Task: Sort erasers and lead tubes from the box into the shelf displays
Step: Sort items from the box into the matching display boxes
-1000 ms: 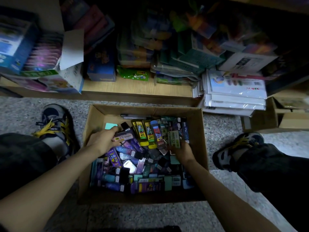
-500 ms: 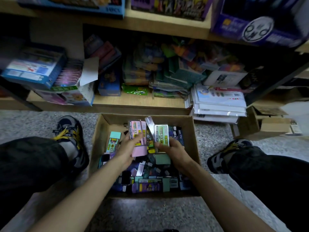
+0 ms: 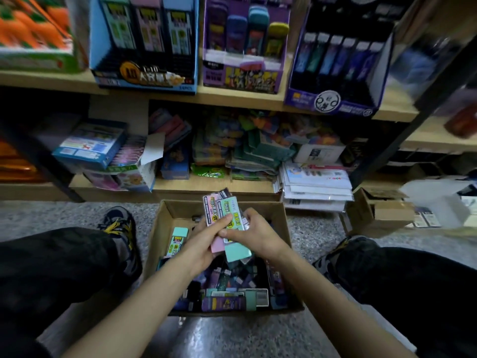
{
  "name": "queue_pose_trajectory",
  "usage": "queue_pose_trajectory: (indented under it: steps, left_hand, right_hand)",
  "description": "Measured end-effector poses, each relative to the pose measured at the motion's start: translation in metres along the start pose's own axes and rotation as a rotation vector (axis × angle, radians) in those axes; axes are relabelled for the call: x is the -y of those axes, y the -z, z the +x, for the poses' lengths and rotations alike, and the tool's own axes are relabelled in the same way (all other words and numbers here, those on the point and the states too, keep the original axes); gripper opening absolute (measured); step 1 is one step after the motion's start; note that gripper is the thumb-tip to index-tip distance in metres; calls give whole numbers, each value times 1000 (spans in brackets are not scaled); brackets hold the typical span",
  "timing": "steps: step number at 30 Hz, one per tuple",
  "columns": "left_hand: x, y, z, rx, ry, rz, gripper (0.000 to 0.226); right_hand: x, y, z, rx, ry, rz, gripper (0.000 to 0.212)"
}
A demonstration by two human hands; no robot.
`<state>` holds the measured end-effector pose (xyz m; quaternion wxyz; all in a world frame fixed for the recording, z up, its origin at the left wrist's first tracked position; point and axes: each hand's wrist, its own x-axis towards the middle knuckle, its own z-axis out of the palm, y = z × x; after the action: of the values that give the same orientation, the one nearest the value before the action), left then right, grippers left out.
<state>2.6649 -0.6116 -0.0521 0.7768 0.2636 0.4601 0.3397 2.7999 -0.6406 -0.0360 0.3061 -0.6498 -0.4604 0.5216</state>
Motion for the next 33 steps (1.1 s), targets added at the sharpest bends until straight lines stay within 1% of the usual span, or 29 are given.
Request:
queue_pose_trajectory:
  steps: [3, 4, 5, 9, 13, 15, 17, 19, 20, 23, 24, 27, 30, 33]
  left_hand:
    - [-17, -7, -6, 13, -43, -28, 22]
    - [-24, -11, -8, 18, -60, -34, 22]
    - [-31, -14, -10, 28, -80, -35, 21]
    - [-57, -33, -18, 89, -159, -11, 22]
    - [-87, -53, -26, 80, -219, -20, 16]
    - [-102, -62, -27, 84, -260, -14, 13]
    - [-117, -72, -28, 100, -288, 12, 12]
    - [-133, -81, -27, 123, -315, 34, 13]
    - [-141, -86, -25, 135, -328, 38, 13]
    - [-166, -95, -18, 162, -387, 39, 15]
    - [-174, -97, -16, 176, -409, 48, 16]
    - [-198, -102, -7, 211, -473, 85, 26]
    - [-213, -104, 3, 213, -511, 96, 33]
    - [-219, -107, 13, 200, -526, 94, 29]
  right_hand:
    - [15, 12, -8, 54, 11, 337, 25]
    - [21, 16, -10, 44, 10, 411, 21]
    - [27, 21, -12, 16, 21, 419, 19]
    - [51, 41, -20, -115, 119, 302, 21]
    - [81, 74, -29, -285, 259, 178, 14]
    - [98, 93, -36, -336, 330, 132, 13]
    - [117, 111, -43, -379, 392, 121, 11]
    - [134, 131, -48, -415, 441, 161, 7]
    - [141, 141, -50, -427, 460, 190, 7]
    - [164, 171, -54, -480, 486, 170, 22]
    - [172, 181, -53, -504, 490, 151, 22]
    - [197, 210, -44, -600, 542, 86, 13]
    - [219, 236, -24, -673, 571, -3, 9]
    - [236, 254, 2, -681, 568, -213, 9]
